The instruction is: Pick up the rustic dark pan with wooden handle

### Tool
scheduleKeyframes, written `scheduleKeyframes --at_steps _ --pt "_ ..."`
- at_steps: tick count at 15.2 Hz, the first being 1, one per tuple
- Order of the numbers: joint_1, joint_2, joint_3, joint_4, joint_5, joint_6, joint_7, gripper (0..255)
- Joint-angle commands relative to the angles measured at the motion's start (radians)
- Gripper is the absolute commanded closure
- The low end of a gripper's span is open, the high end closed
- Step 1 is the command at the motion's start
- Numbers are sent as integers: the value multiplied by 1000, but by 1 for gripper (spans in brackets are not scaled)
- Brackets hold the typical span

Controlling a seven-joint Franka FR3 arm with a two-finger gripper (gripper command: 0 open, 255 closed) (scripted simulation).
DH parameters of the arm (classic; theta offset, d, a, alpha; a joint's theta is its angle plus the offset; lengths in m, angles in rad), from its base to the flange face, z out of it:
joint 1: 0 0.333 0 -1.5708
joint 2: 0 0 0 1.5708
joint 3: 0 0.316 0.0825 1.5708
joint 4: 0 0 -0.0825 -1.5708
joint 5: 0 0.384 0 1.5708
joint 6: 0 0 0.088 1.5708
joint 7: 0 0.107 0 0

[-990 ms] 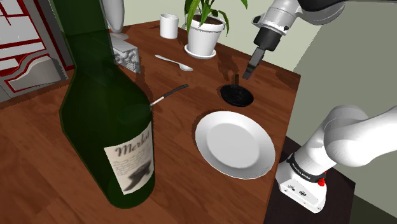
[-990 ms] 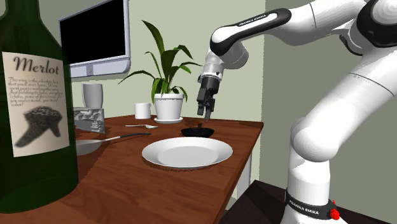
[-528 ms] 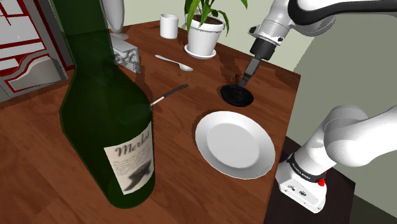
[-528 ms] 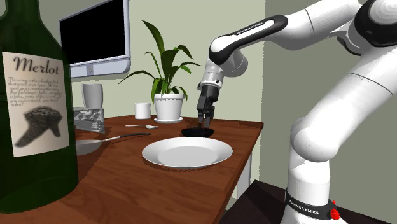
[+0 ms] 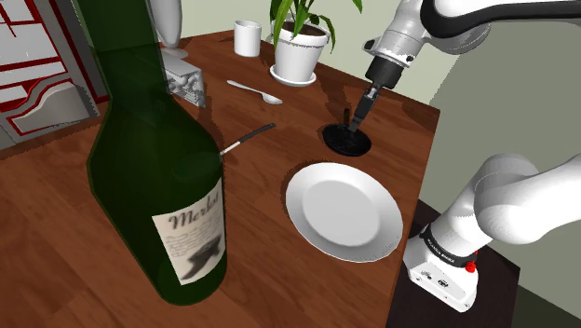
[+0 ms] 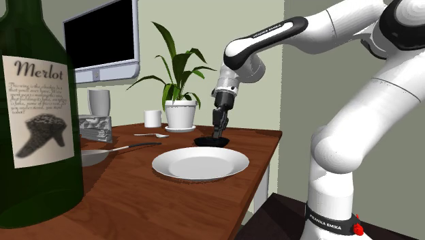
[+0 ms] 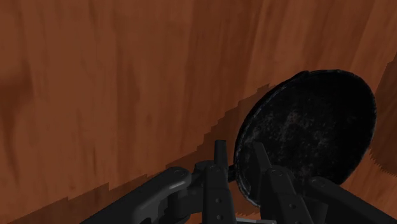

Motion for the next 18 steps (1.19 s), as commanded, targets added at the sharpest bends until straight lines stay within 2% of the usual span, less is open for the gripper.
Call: scheduleKeyframes --at_steps 1,18 --pt "0 0 0 0 0 0 0 255" --pt "1 -8 -2 194 -16 -192 65 255"
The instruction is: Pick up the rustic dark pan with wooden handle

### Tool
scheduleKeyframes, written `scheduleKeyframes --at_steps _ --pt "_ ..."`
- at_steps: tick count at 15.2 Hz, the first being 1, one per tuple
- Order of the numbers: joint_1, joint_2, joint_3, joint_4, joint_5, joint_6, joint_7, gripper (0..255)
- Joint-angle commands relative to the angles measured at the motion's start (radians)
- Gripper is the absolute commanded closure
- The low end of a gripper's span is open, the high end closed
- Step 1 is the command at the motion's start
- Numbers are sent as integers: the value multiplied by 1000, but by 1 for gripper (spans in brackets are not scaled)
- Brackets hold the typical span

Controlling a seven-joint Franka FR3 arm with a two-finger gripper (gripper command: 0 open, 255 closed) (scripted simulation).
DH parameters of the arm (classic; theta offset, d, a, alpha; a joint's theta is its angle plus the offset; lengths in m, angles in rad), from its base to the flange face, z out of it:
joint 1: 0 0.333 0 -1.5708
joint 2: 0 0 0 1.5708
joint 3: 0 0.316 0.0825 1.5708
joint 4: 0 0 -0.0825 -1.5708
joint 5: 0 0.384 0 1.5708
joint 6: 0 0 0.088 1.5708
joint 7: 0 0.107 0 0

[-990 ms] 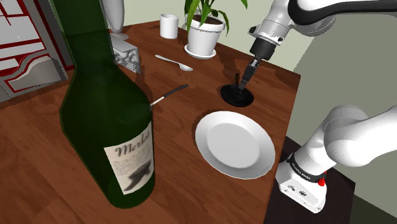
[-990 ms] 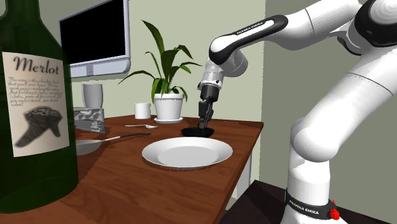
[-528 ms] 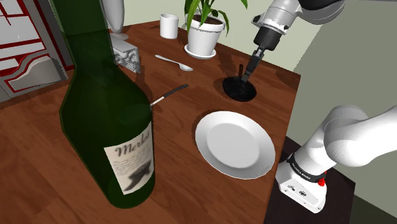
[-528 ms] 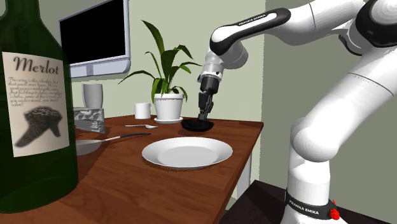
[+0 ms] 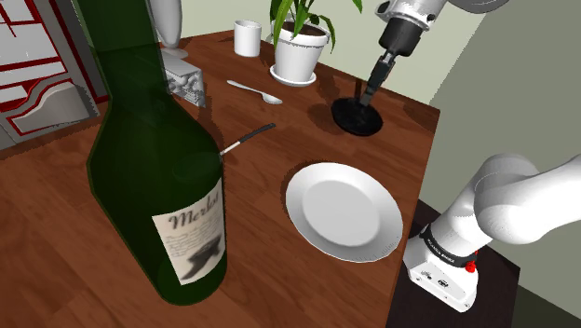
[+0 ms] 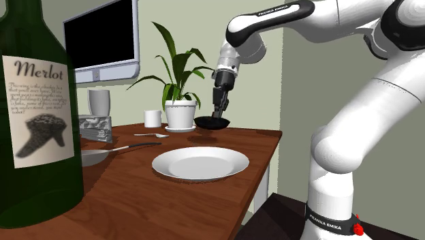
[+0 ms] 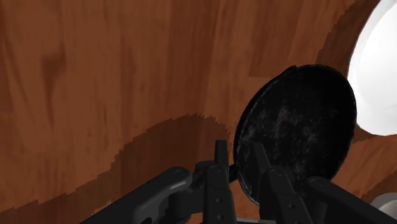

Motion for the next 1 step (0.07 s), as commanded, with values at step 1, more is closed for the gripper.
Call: scheduleKeyframes --at_steps 1 --pt "0 2 0 10 0 -8 3 255"
